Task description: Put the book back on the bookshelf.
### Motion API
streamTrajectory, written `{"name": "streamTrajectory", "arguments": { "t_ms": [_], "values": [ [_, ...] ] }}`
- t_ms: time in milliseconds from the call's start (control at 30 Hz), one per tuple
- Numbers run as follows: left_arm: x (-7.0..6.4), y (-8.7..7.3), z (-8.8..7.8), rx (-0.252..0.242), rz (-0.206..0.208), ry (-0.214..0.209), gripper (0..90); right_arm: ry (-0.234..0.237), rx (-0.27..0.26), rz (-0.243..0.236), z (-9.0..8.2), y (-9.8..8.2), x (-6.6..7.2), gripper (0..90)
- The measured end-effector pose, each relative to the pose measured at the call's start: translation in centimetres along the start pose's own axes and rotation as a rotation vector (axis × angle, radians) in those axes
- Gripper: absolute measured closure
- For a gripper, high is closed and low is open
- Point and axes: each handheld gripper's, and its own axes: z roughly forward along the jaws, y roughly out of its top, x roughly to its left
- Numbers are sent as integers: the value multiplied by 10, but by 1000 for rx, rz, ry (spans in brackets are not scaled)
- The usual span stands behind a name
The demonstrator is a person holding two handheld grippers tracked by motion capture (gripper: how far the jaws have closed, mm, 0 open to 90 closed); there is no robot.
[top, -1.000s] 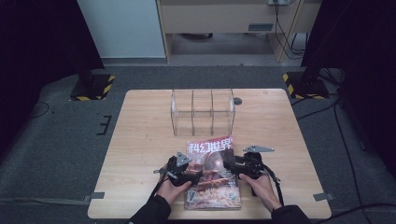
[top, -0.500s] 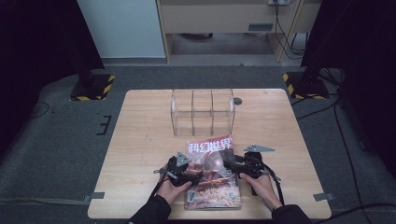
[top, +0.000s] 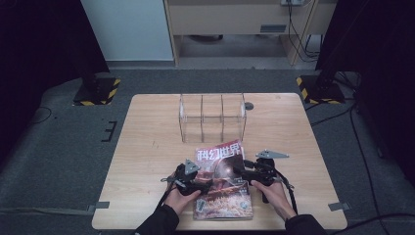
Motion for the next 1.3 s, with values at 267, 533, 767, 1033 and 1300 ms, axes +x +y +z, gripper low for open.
{"name": "streamTrajectory", "arguments": {
  "t_ms": [267, 533, 767, 1033, 1300],
  "values": [
    [0, 0, 0, 1, -1, 0, 160, 73, -56, 70, -4, 1, -4, 420],
    [-1, 0, 0, 2, 5, 1, 158, 57, -52, 45, -3, 3, -2, 397],
    [-1, 0, 0, -1, 1, 0, 152, 2, 36, 80, 2, -6, -9, 414],
    [0, -1, 0, -7, -10, -6, 154, 103, 1, 106, 4, -4, -5, 452],
    [-2, -1, 1, -11, 4, -9, 168, 39, 108, 72, 11, -9, -6, 562]
  ]
}}
